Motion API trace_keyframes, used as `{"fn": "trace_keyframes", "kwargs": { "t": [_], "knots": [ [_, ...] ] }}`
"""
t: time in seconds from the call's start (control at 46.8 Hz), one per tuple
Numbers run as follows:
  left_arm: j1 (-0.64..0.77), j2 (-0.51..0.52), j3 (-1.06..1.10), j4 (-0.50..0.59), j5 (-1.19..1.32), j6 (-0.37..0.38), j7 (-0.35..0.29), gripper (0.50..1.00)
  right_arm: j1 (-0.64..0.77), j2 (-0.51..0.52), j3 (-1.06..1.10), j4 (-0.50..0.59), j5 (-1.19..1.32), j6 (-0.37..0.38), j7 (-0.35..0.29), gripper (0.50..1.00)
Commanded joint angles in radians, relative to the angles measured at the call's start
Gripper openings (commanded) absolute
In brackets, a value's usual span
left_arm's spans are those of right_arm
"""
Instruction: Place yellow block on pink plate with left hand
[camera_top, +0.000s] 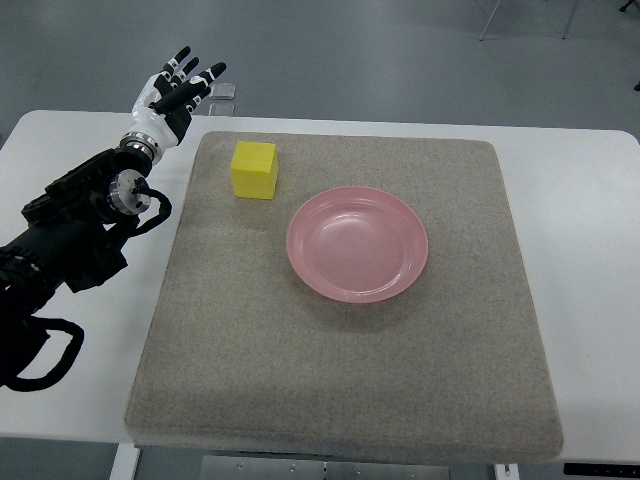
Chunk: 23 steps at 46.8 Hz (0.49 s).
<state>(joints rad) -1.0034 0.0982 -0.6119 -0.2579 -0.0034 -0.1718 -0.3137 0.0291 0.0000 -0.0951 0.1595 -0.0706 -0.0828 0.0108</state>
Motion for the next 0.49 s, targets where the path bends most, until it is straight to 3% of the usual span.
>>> {"fn": "trace_keyframes", "kwargs": {
  "t": [0.0,0.471],
  "knots": [
    [0.000,0.000,0.003,0.000,0.002,0.000,-0.001,0.992,0.000,0.000,0.000,0.000,0.000,0.000,0.000,0.924],
    [0.034,-0.003,0.001,-0.009,-0.001,-0.003,-0.001,0.994,0.000,0.000,0.000,0.000,0.000,0.000,0.000,0.924]
  ]
}}
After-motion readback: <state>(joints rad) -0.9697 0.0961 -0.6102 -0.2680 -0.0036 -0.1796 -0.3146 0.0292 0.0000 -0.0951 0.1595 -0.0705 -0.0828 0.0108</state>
